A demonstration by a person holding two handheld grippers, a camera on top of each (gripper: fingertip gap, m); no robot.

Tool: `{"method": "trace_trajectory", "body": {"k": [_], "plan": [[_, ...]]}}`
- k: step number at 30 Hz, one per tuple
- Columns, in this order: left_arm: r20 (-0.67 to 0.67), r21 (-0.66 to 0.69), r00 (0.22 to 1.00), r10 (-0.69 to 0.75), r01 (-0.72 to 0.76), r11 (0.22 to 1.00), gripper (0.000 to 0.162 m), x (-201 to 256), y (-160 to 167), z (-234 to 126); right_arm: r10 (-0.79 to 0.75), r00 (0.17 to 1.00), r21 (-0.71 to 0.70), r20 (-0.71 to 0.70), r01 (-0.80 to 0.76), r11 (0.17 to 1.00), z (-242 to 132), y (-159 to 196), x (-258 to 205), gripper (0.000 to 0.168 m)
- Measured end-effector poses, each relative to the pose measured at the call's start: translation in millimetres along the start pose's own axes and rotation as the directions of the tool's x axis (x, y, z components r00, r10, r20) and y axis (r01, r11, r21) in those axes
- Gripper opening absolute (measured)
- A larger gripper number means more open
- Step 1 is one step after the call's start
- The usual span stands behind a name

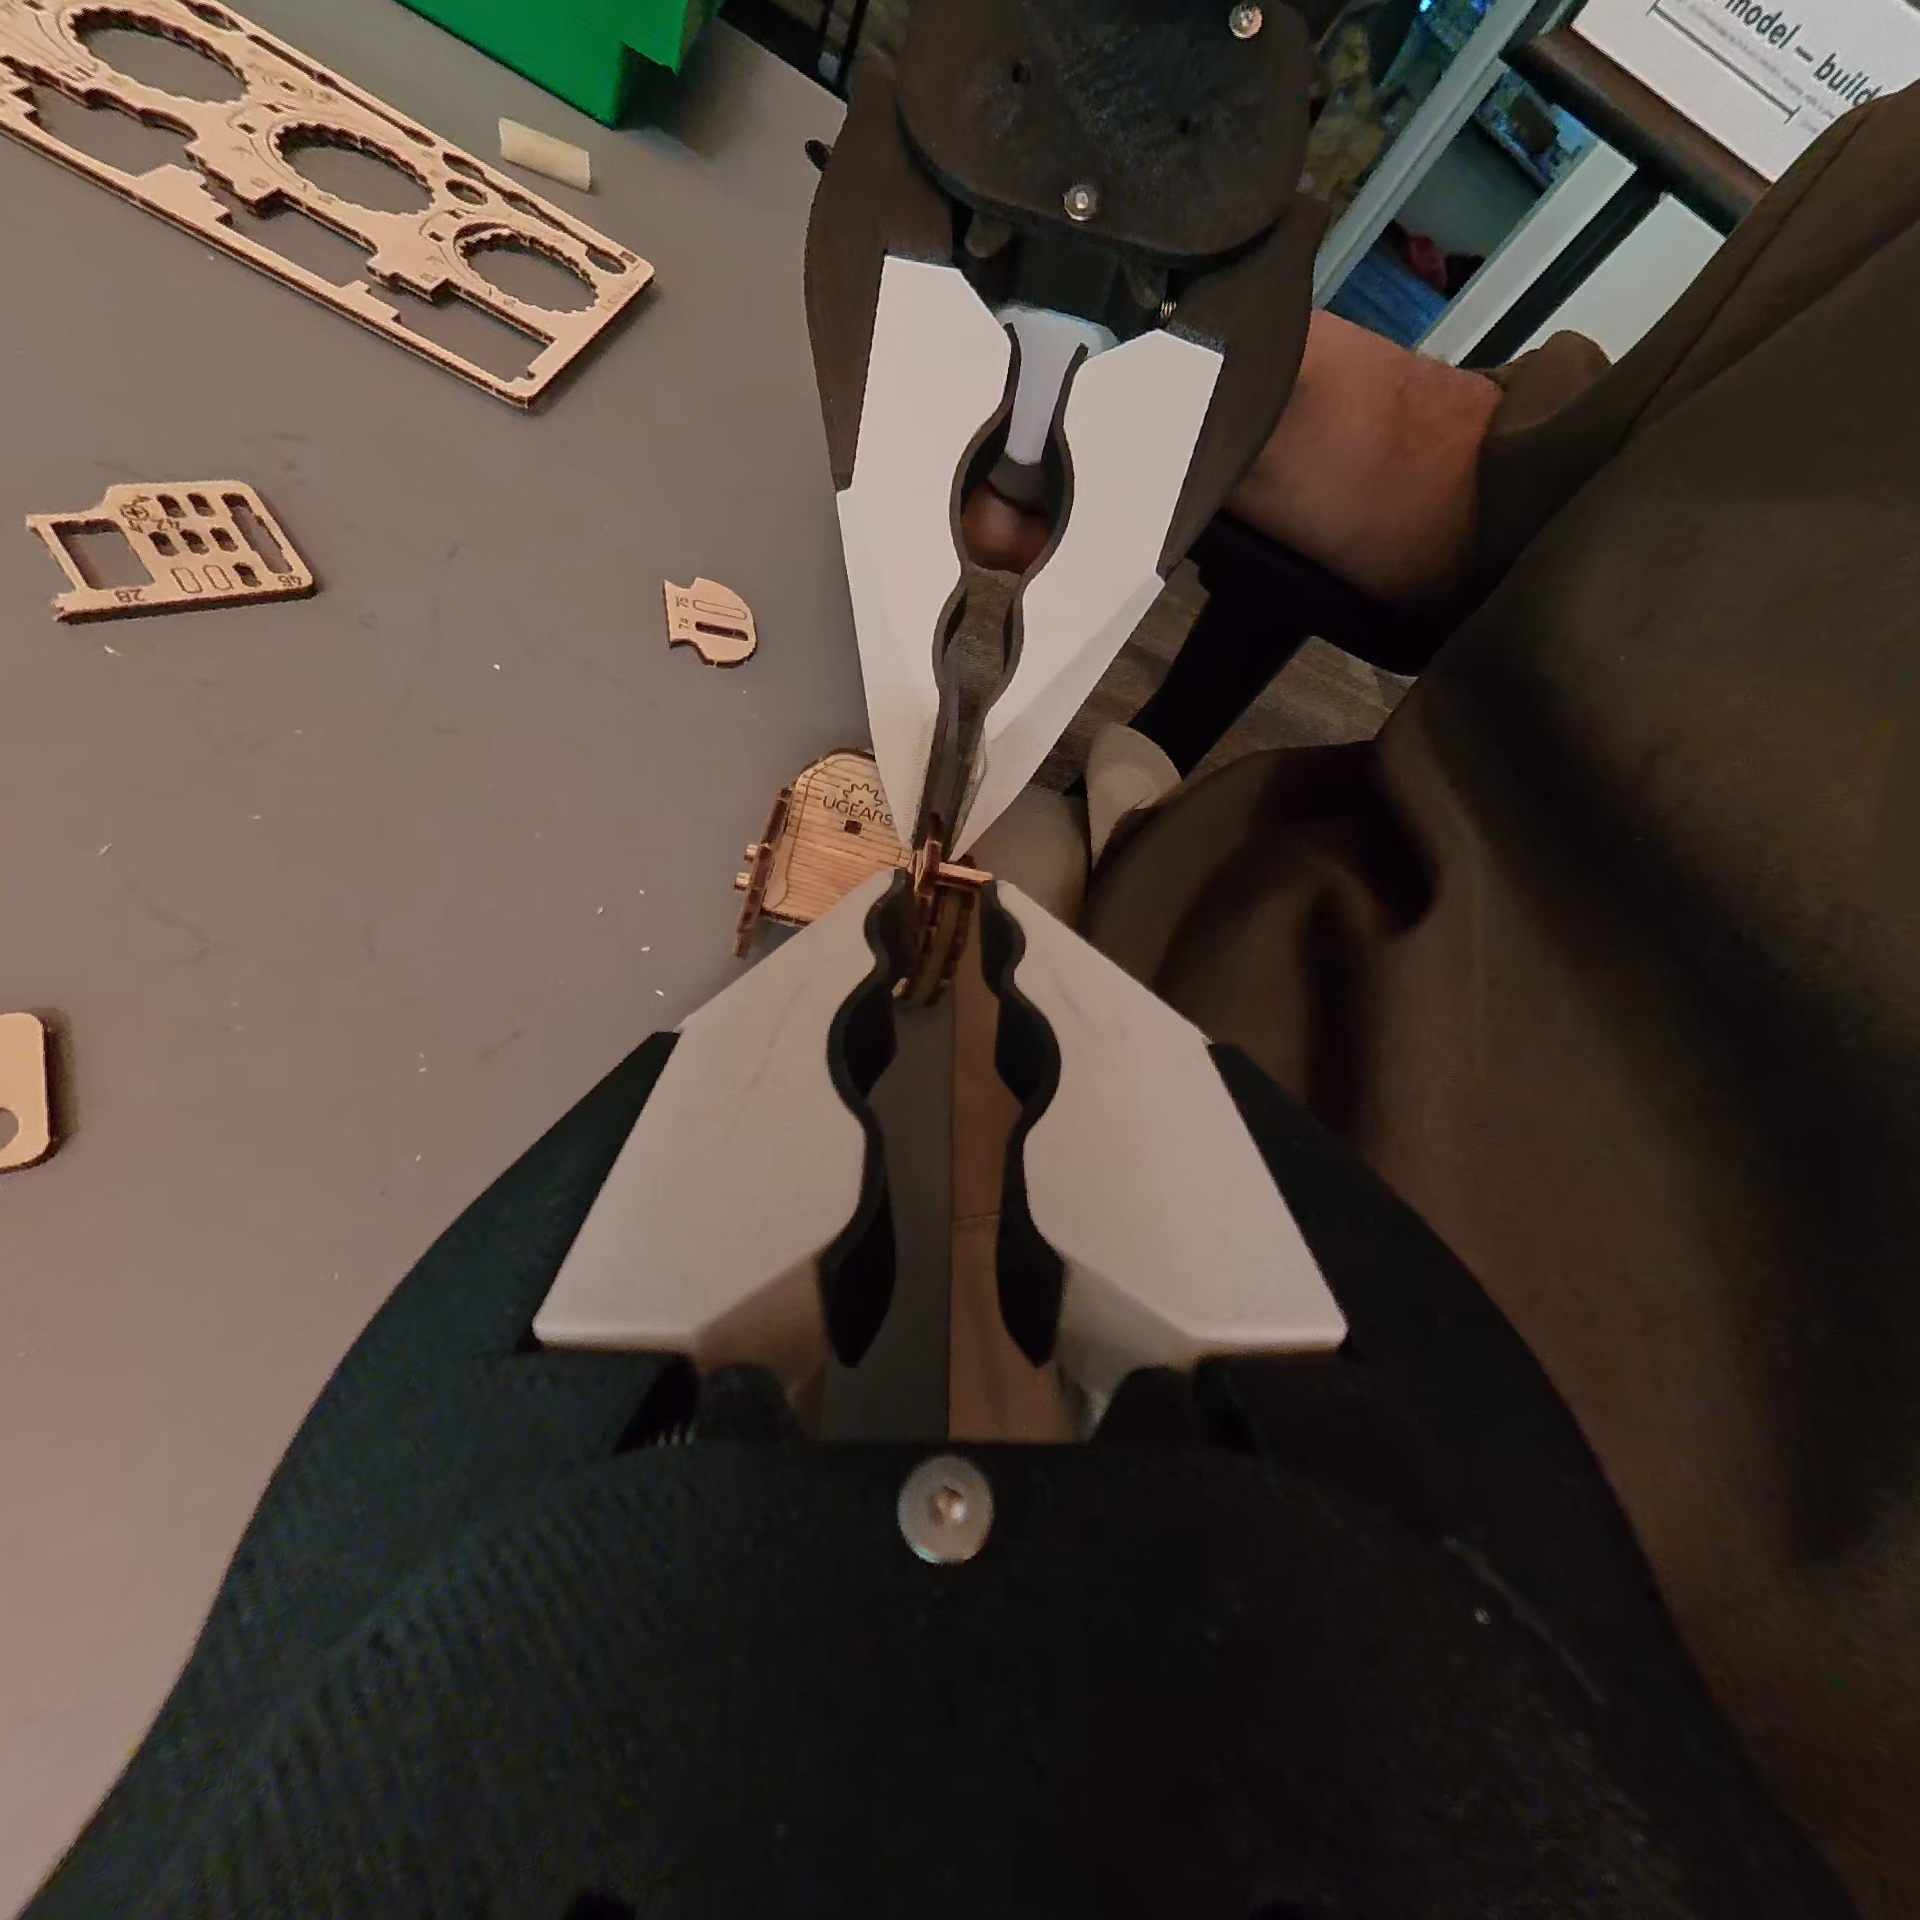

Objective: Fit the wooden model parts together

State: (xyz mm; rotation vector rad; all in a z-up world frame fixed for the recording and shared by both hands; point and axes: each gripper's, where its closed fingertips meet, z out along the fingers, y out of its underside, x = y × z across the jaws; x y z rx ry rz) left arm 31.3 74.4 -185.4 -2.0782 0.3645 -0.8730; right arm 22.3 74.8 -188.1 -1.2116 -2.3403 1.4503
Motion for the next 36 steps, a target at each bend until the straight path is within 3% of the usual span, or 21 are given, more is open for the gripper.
{"method": "trace_trajectory", "body": {"k": [5,13,26,32,36], "plan": [[0.022,-0.002,1.0,-0.008,0.008,1.0,0.001,-3.7,0.1,0.3,0.001,1.0,0.001,0.001,-0.001,1.0,0.0,-0.1,-0.3,0.001],[-0.02,-0.013,1.0,-0.01,0.009,1.0,0.016,2.2,2.1,1.2,0.002,1.0,0.007,0.004,-0.002,1.0,0.9,-0.6,-0.3,0.001],[-0.011,-0.015,1.0,-0.015,0.015,1.0,0.013,0.7,2.1,1.4,-0.002,1.0,0.01,0.005,0.002,1.0,0.8,-0.7,-0.2,0.001],[-0.011,-0.015,1.0,-0.015,0.015,1.0,0.013,0.6,2.2,1.4,-0.01,0.999,0.016,0.044,0.009,1.0,0.6,-1.9,-6.6,0.016],[-0.012,-0.019,1.0,-0.012,0.012,1.0,0.012,1.0,2.7,1.8,-0.016,0.999,0.011,0.038,0.016,1.0,2.1,-1.4,-6.4,0.014]]}}
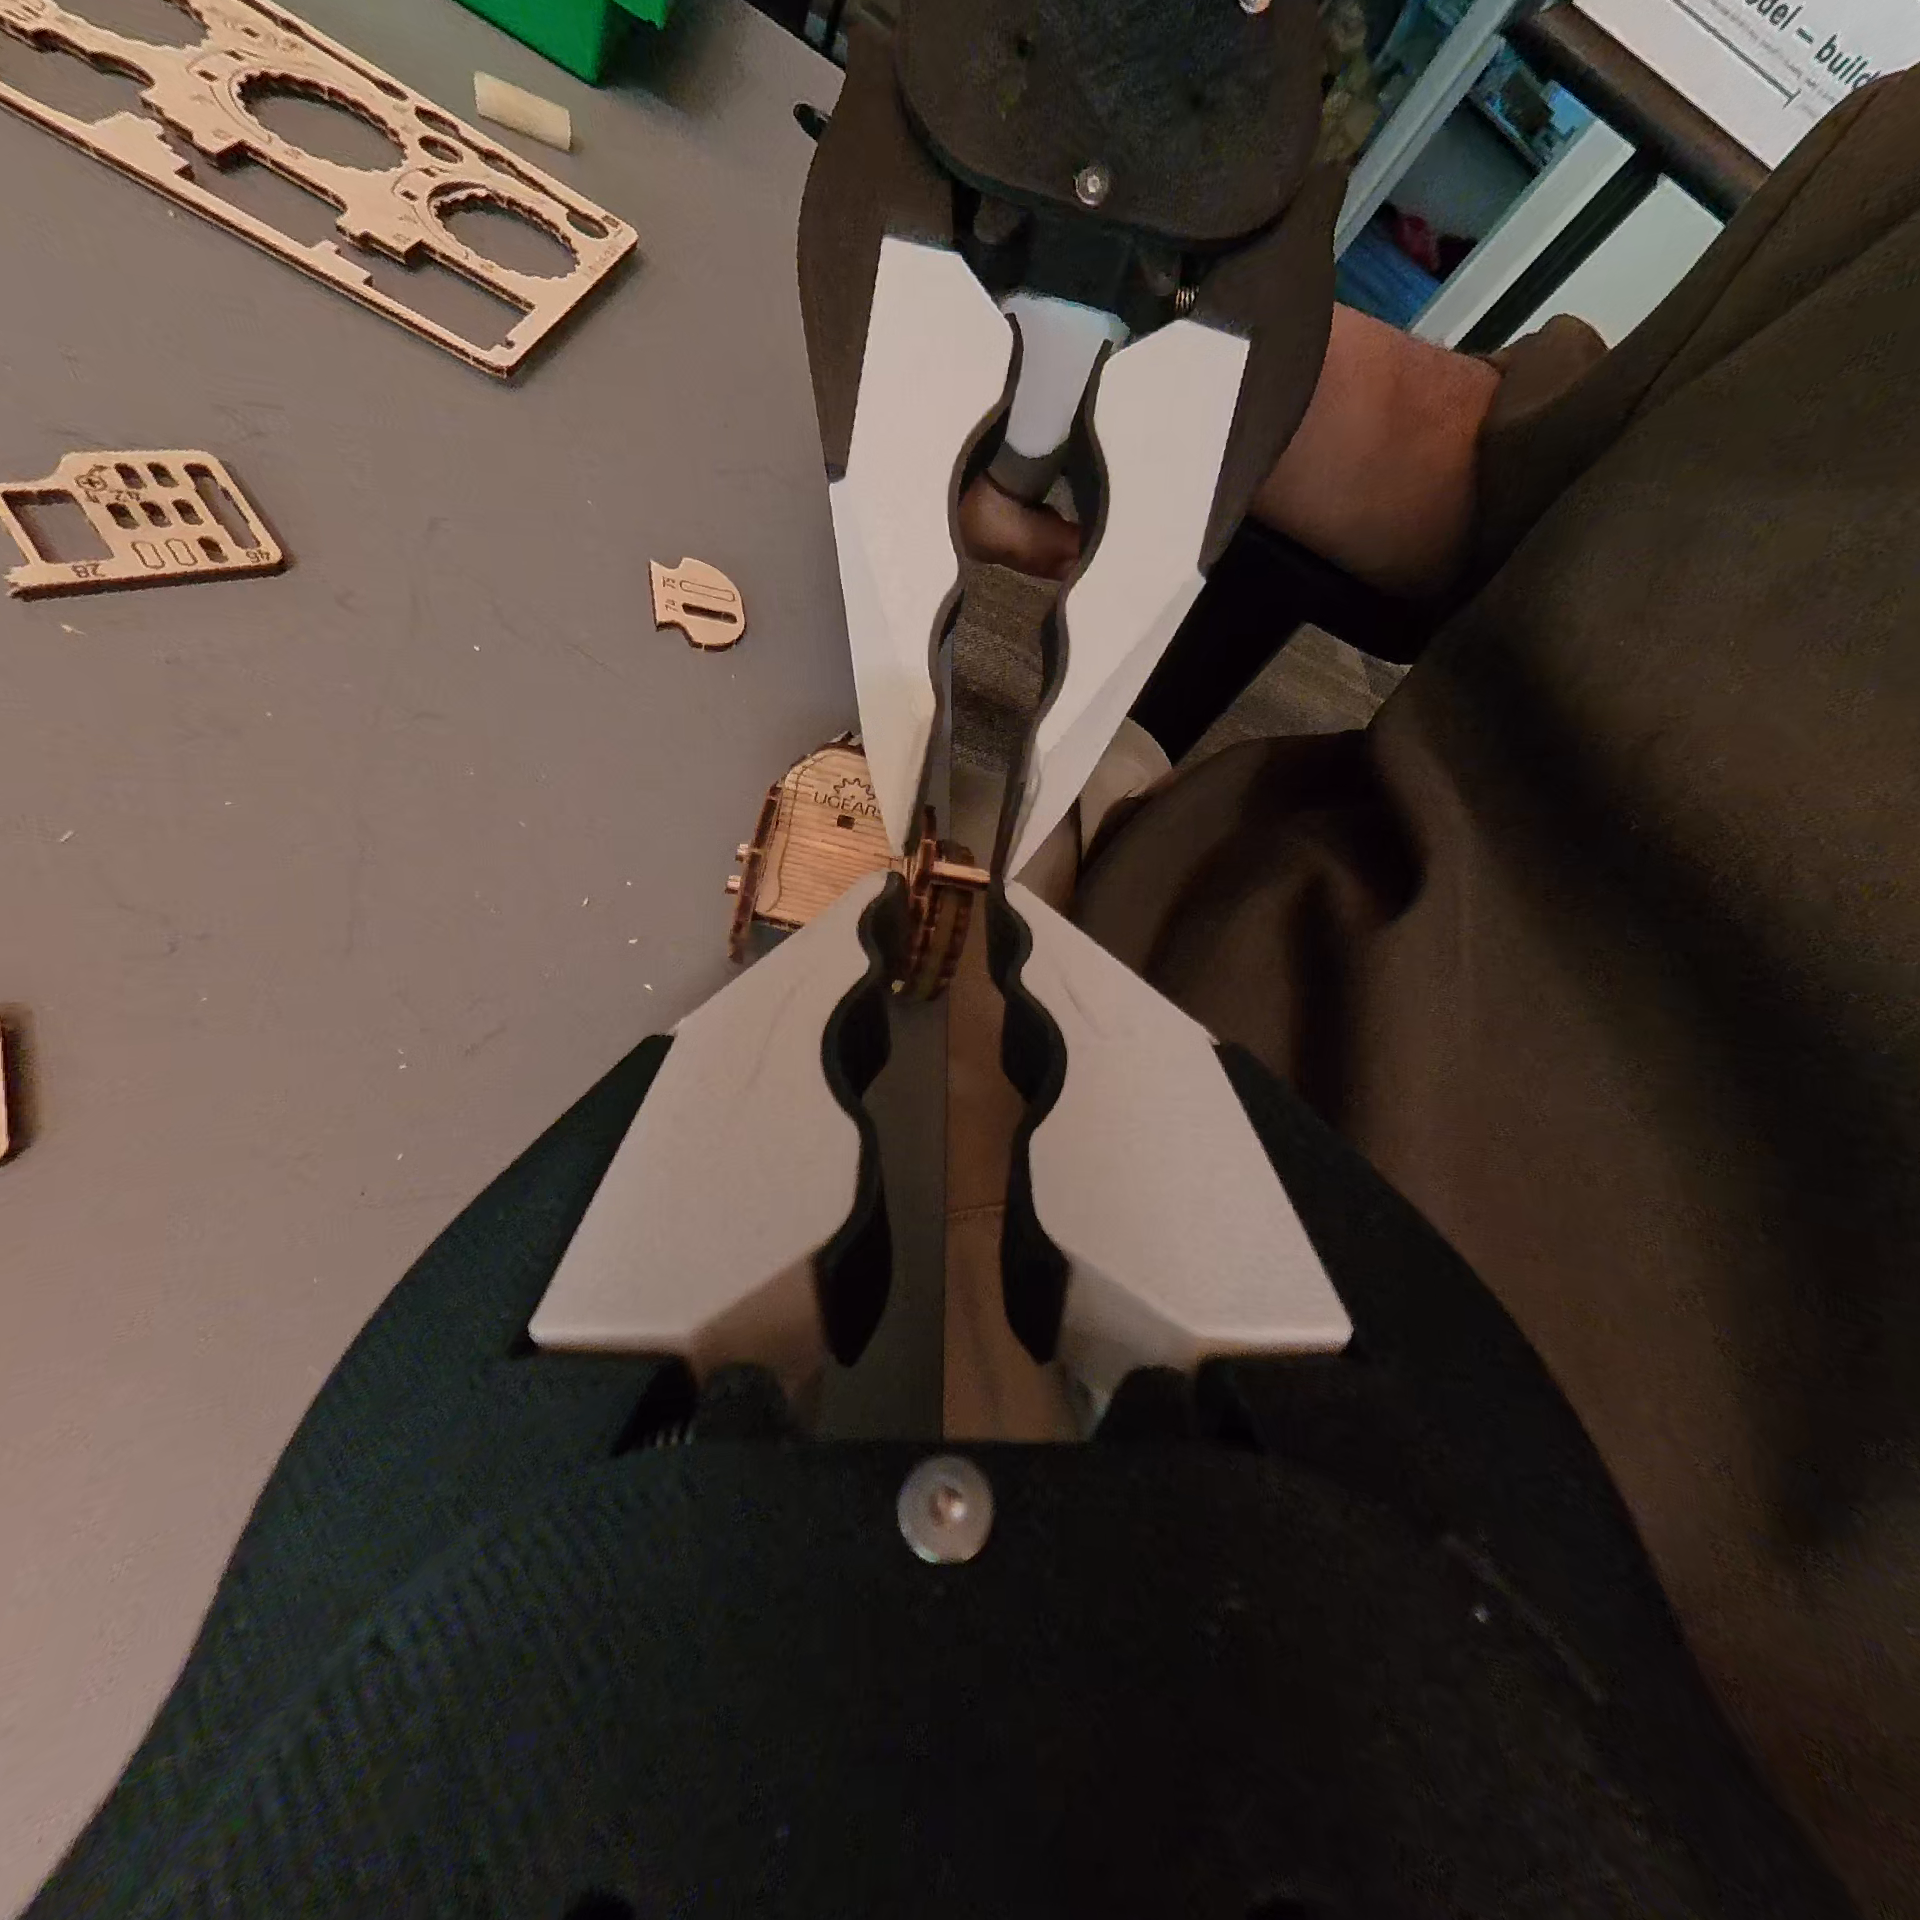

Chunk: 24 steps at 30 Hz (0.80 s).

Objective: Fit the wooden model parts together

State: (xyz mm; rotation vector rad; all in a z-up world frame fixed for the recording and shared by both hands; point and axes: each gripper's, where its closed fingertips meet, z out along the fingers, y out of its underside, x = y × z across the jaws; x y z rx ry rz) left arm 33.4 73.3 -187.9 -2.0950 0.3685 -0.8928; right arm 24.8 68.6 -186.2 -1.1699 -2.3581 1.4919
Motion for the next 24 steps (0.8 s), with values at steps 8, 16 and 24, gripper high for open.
{"method": "trace_trajectory", "body": {"k": [8,16,24], "plan": [[0.004,-0.007,1.0,0.012,-0.012,1.0,0.012,0.6,0.8,0.8,-0.019,1.0,-0.006,-0.008,0.019,1.0,0.5,0.4,-0.1,0.012],[0.012,-0.012,0.999,0.038,-0.038,0.999,0.011,1.9,1.0,2.3,-0.04,0.999,-0.019,-0.008,0.04,0.999,0.1,1.5,-1.2,0.012],[0.011,-0.014,0.999,0.038,-0.037,0.999,0.011,1.9,1.3,2.6,-0.038,0.999,-0.028,-0.011,0.038,0.999,0.2,1.8,-1.4,0.012]]}}
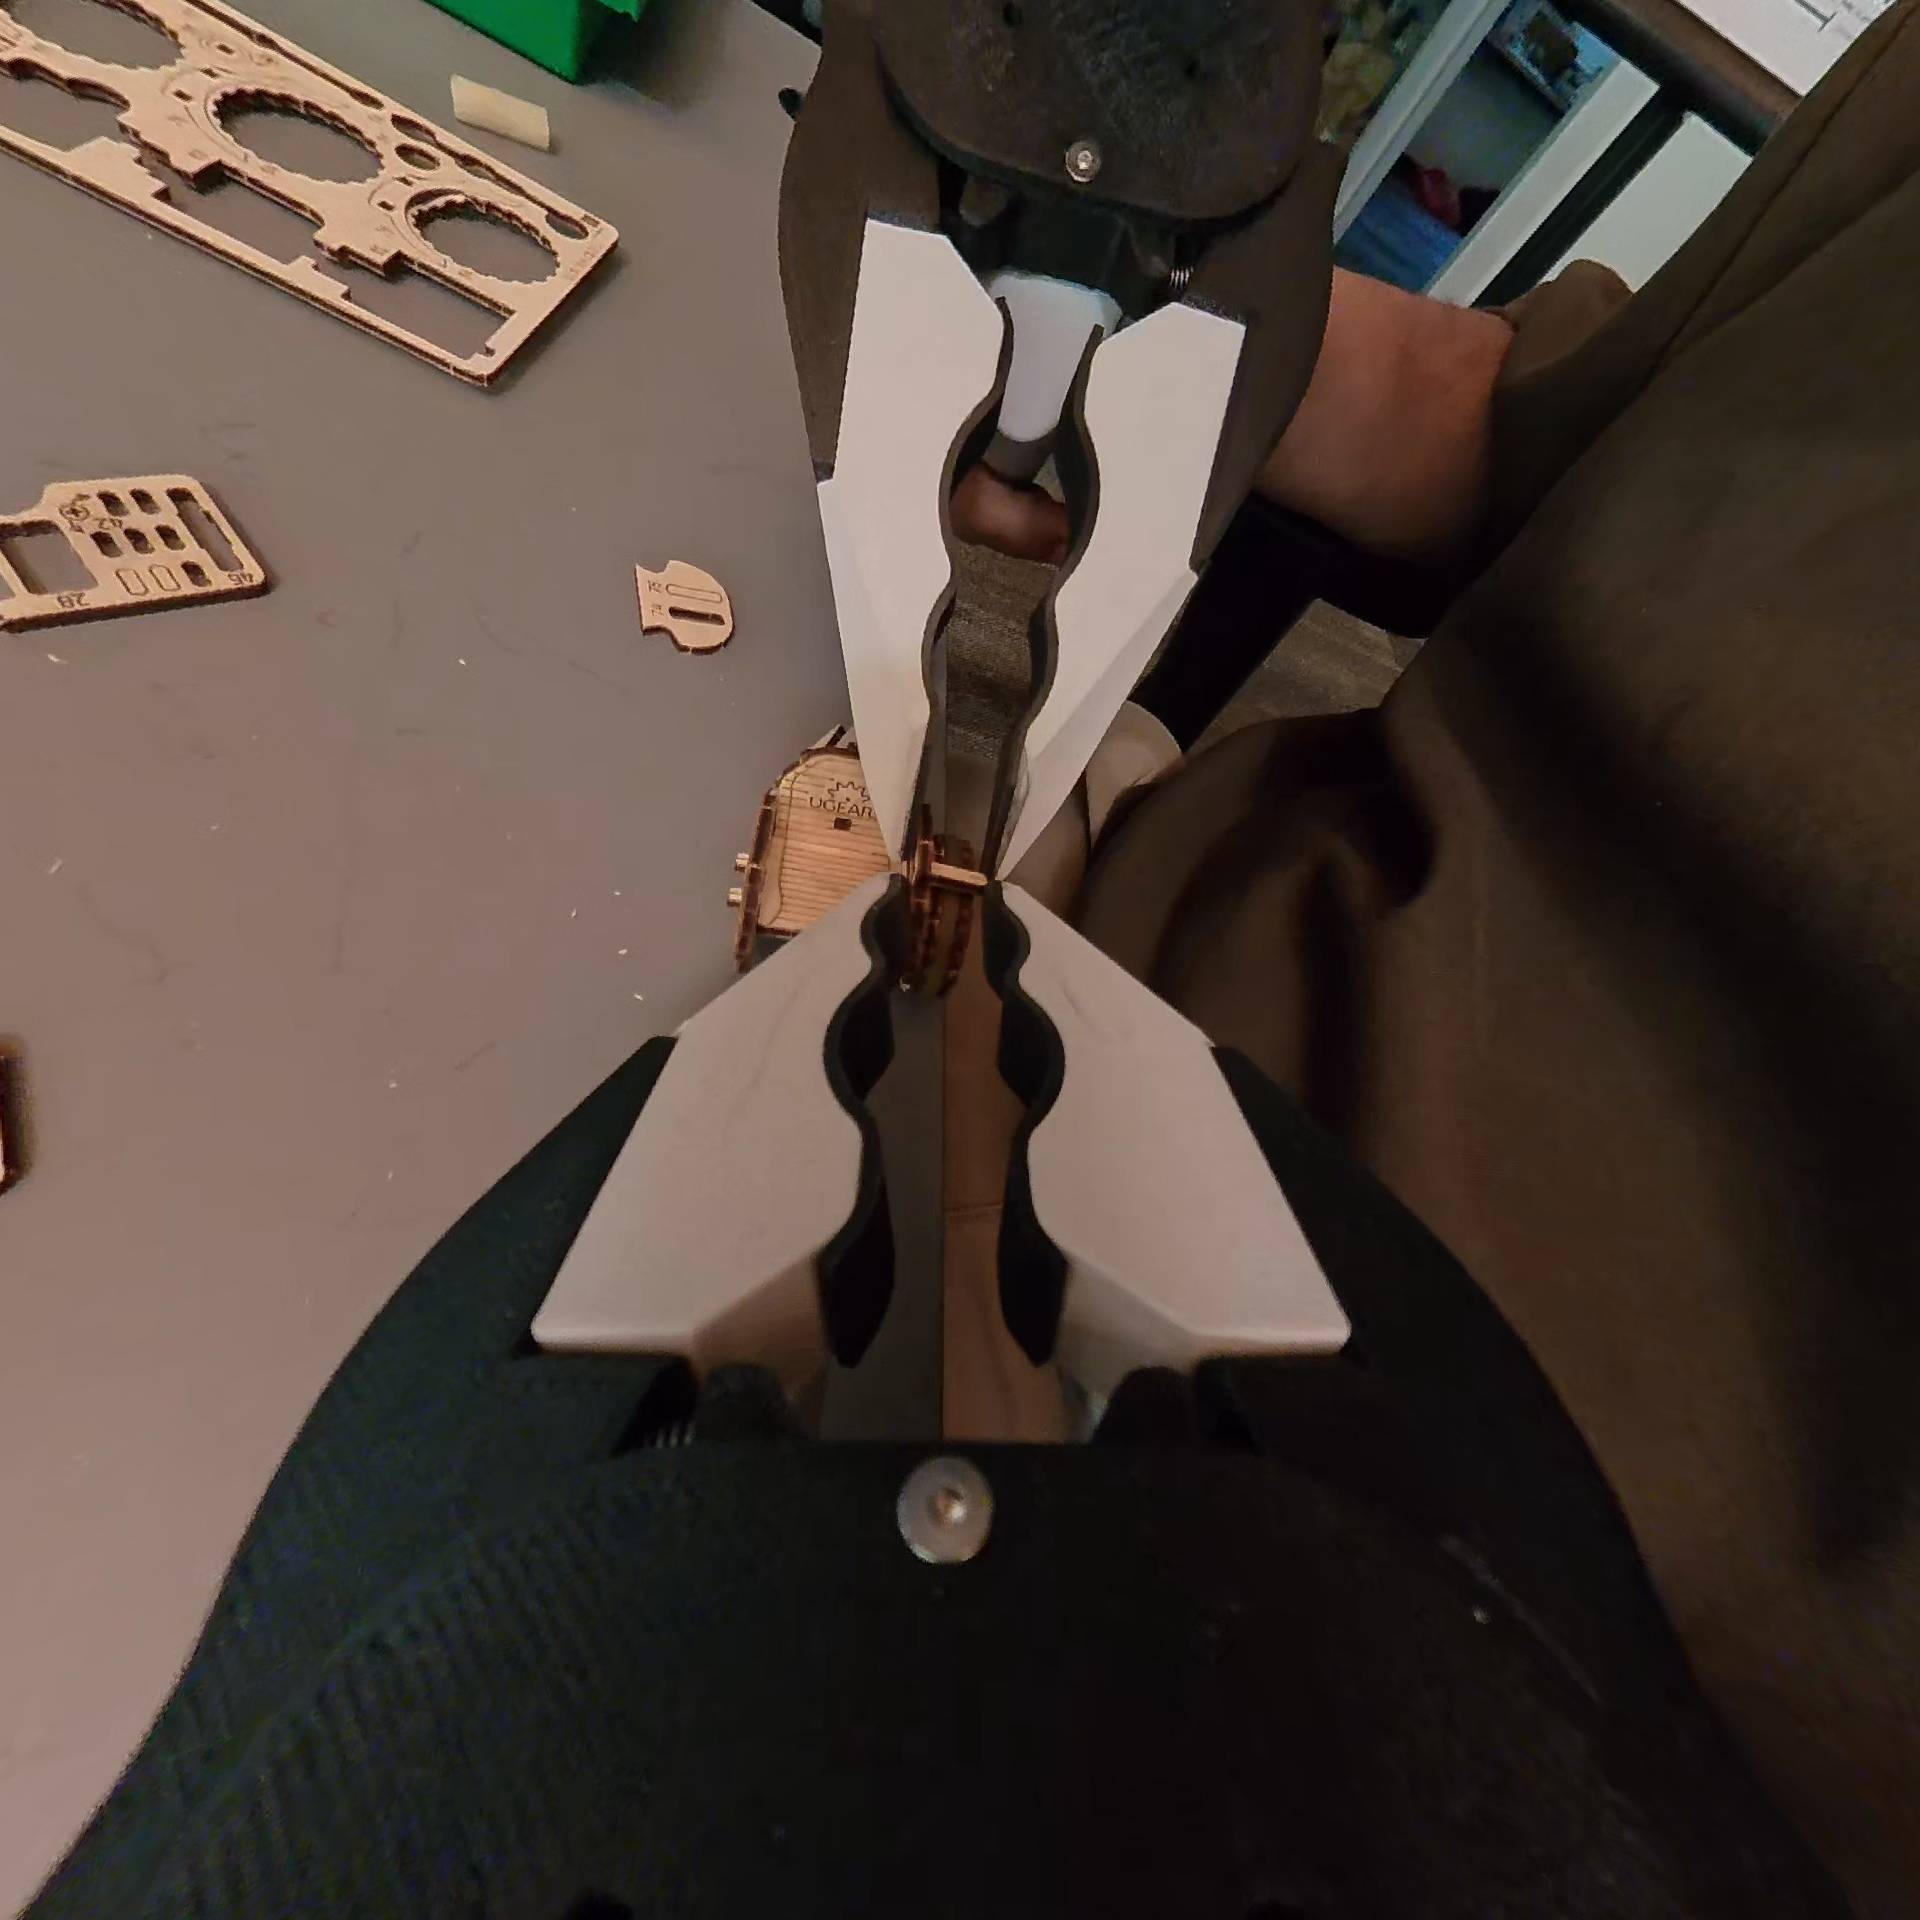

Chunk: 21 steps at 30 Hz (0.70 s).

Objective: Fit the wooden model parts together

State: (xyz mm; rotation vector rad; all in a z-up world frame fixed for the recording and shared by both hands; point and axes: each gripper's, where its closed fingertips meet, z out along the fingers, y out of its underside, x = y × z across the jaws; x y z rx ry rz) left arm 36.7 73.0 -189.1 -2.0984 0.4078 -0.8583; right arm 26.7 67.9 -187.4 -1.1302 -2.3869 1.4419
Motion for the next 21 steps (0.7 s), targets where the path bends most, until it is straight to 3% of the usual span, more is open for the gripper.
{"method": "trace_trajectory", "body": {"k": [21], "plan": [[-0.003,0.025,1.0,-0.008,0.009,1.0,0.013,-0.6,-3.1,-2.7,-0.011,1.0,0.003,-0.024,0.011,1.0,-0.6,1.0,3.0,0.007]]}}
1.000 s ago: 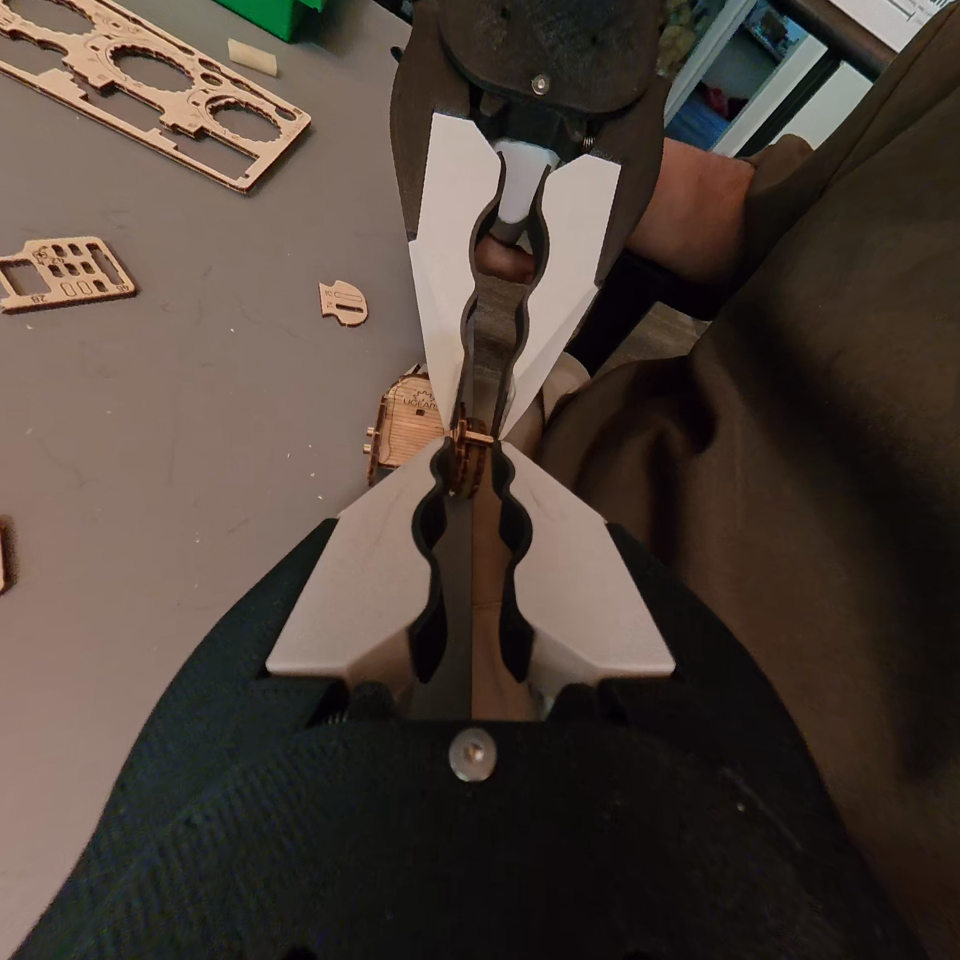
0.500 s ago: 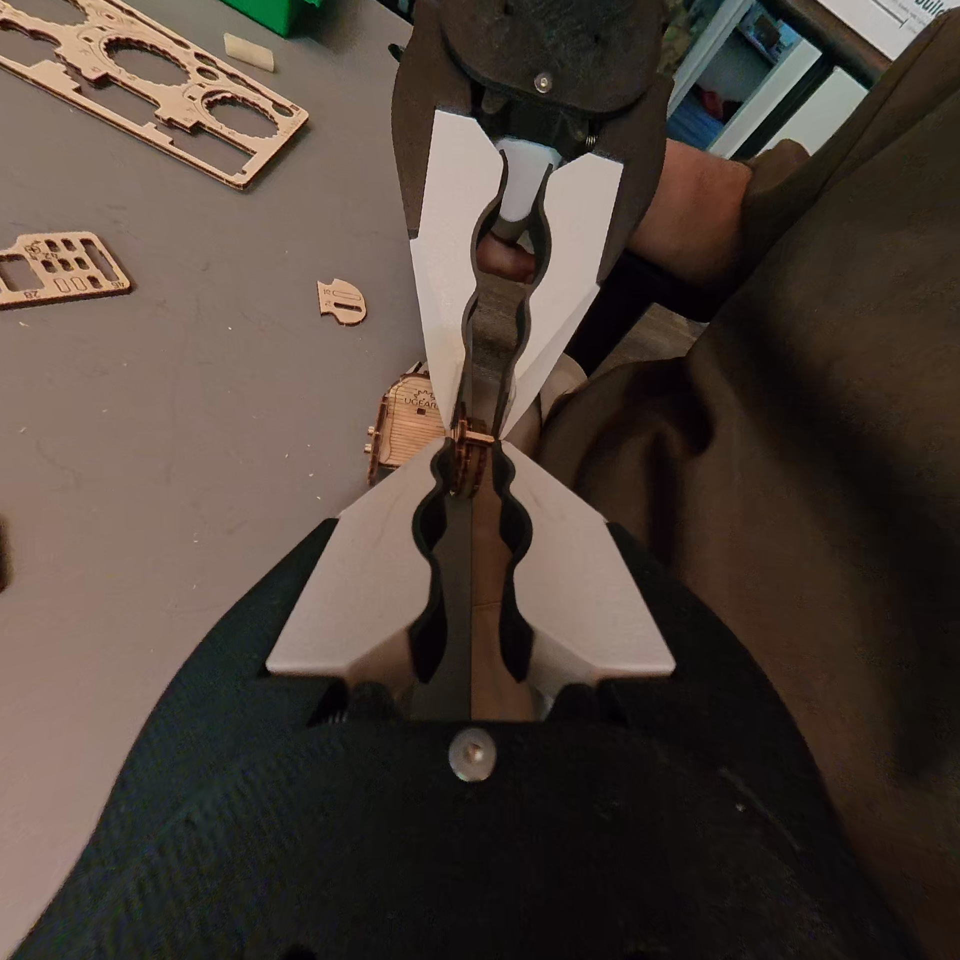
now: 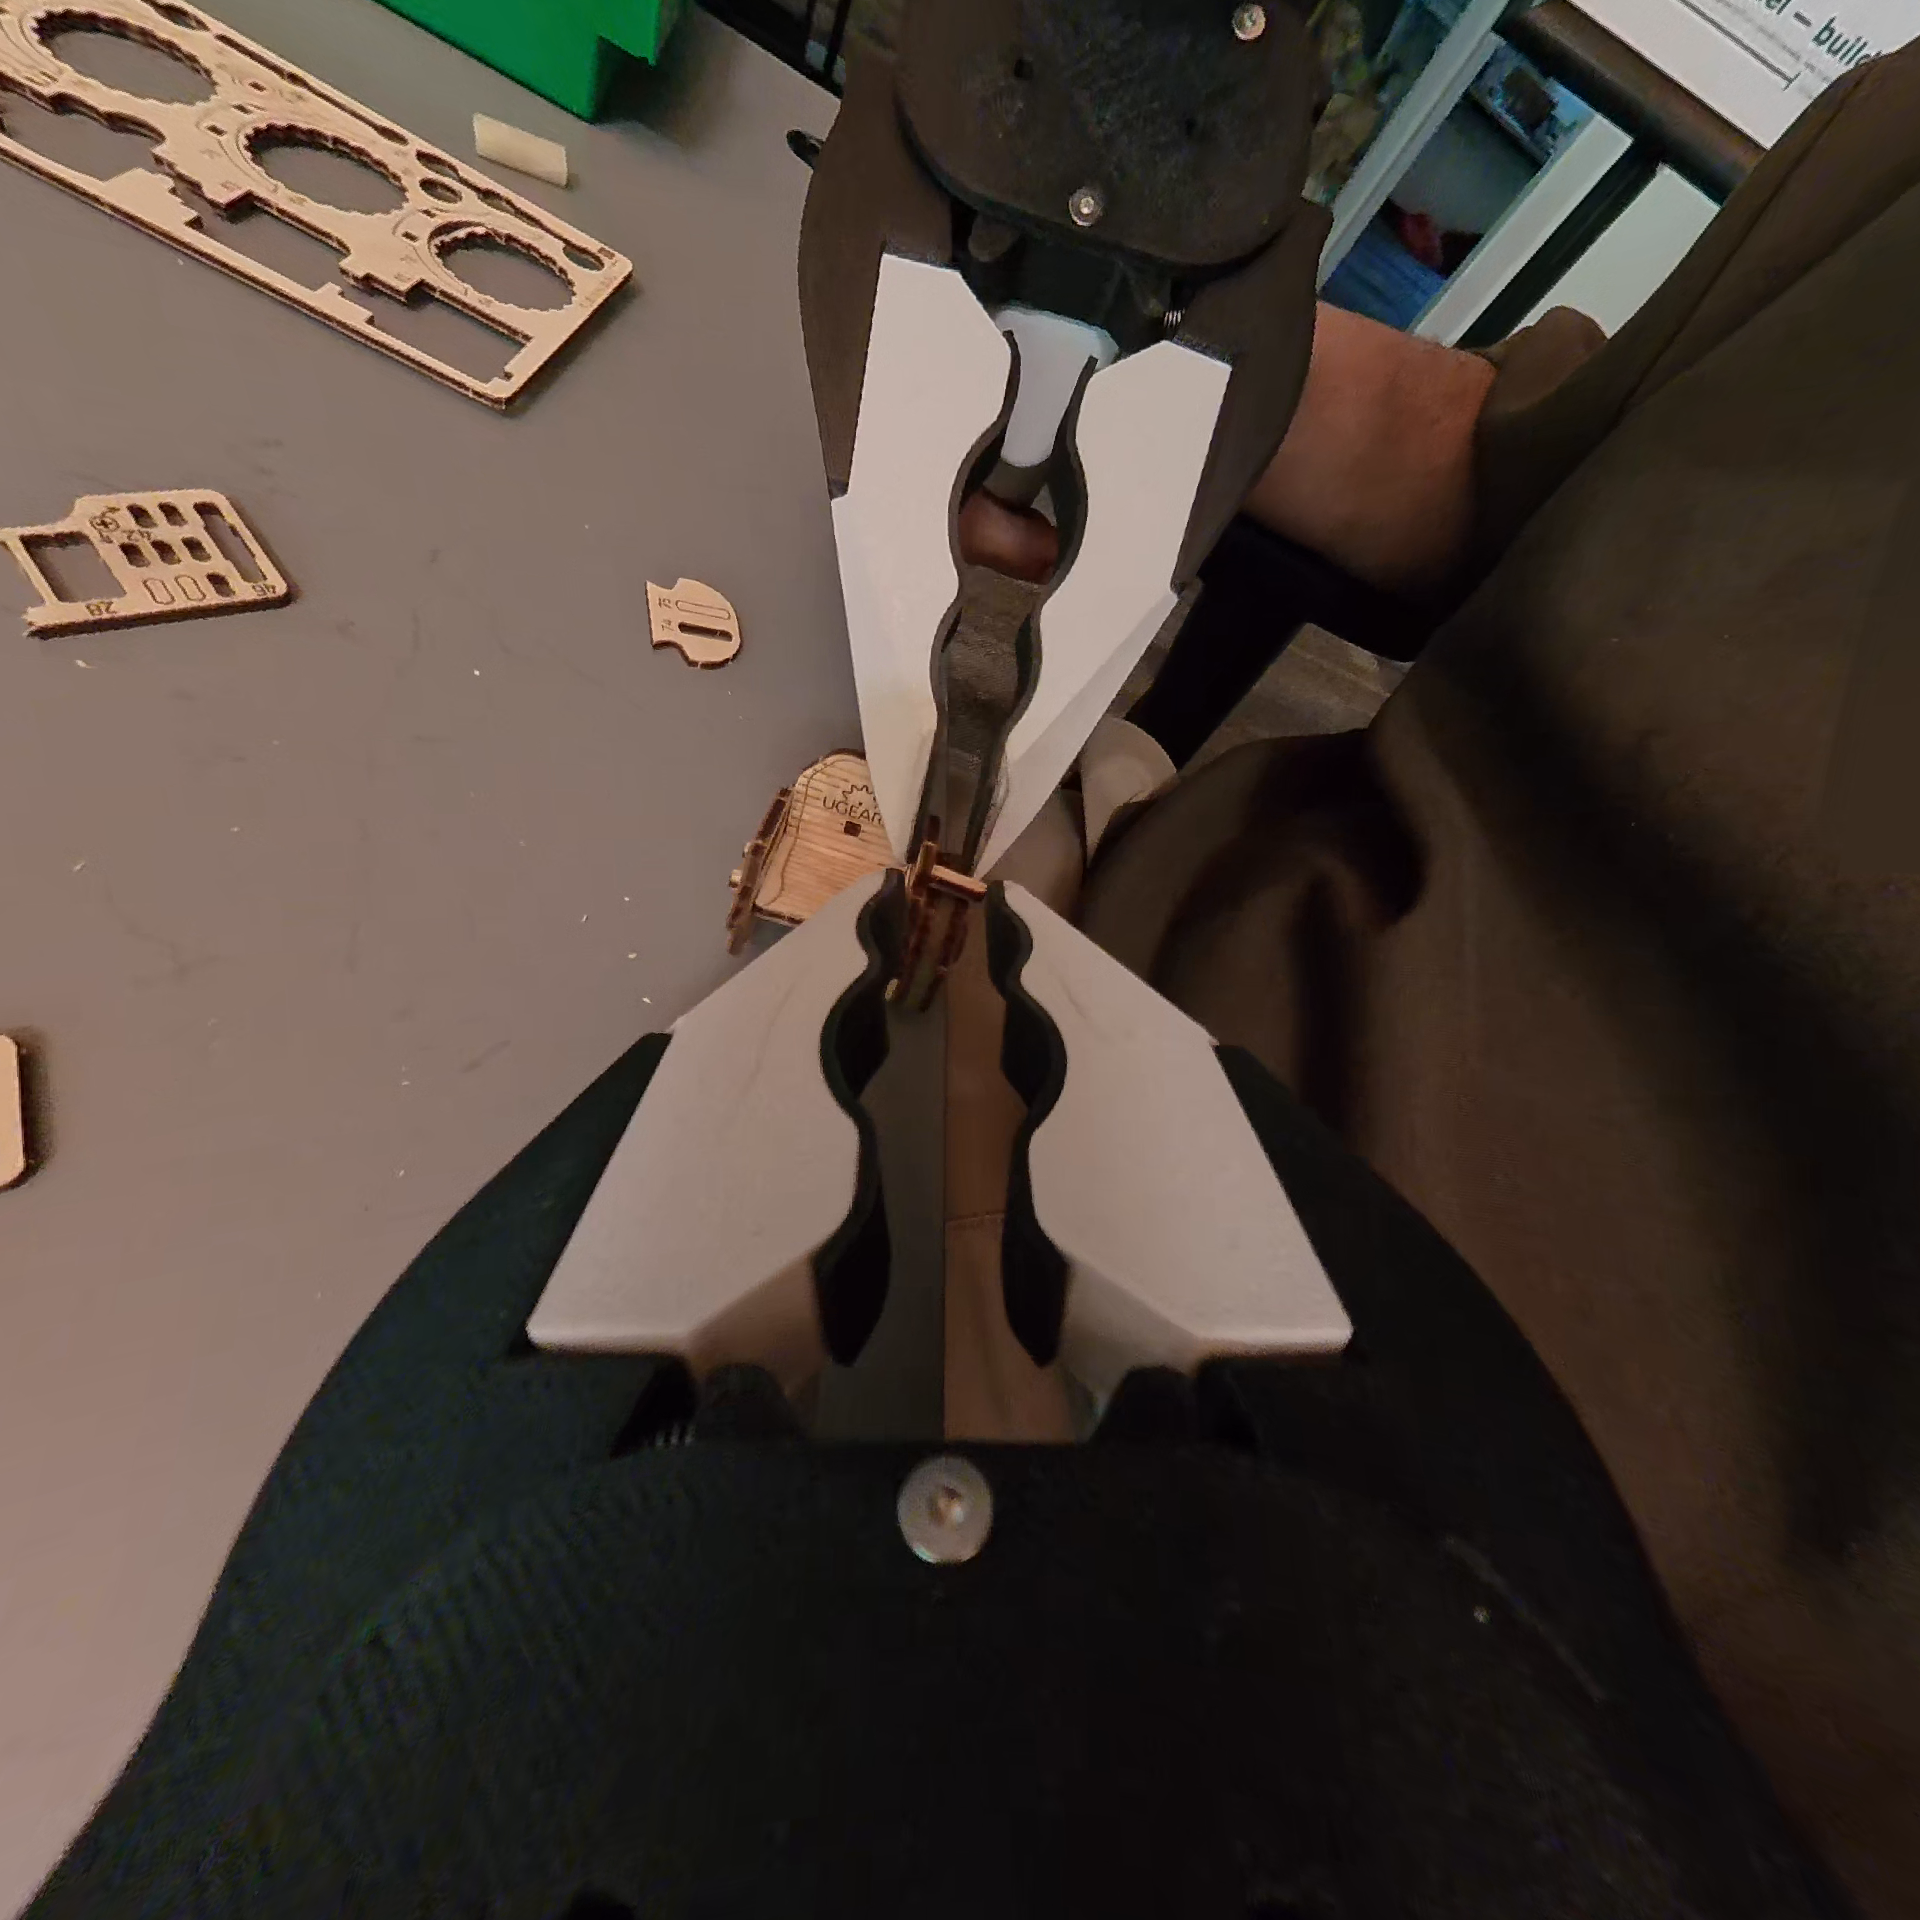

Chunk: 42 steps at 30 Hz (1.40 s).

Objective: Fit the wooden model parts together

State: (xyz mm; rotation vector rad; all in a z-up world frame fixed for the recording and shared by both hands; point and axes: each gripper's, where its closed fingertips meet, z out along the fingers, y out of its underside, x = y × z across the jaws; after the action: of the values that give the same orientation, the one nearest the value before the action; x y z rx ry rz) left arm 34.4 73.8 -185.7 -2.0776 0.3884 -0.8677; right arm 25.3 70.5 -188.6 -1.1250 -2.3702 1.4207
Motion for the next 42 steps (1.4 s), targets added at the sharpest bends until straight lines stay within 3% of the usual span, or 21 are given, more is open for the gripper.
{"method": "trace_trajectory", "body": {"k": [24,32,42], "plan": [[-0.001,-0.008,1.0,-0.018,0.018,1.0,0.017,-1.5,1.7,-1.3,-0.014,1.0,-0.006,0.002,0.014,1.0,-1.4,1.7,-0.3,0.013],[-0.011,-0.004,0.999,-0.033,0.033,0.999,0.0,-2.3,1.5,-3.0,-0.022,0.999,0.015,0.033,0.021,1.0,0.0,-2.2,-6.2,0.033],[-0.012,-0.01,1.0,-0.025,0.025,1.0,0.0,-1.4,2.1,-2.1,-0.064,0.998,0.008,-0.009,0.064,0.998,-0.3,-2.7,-3.1,0.015]]}}
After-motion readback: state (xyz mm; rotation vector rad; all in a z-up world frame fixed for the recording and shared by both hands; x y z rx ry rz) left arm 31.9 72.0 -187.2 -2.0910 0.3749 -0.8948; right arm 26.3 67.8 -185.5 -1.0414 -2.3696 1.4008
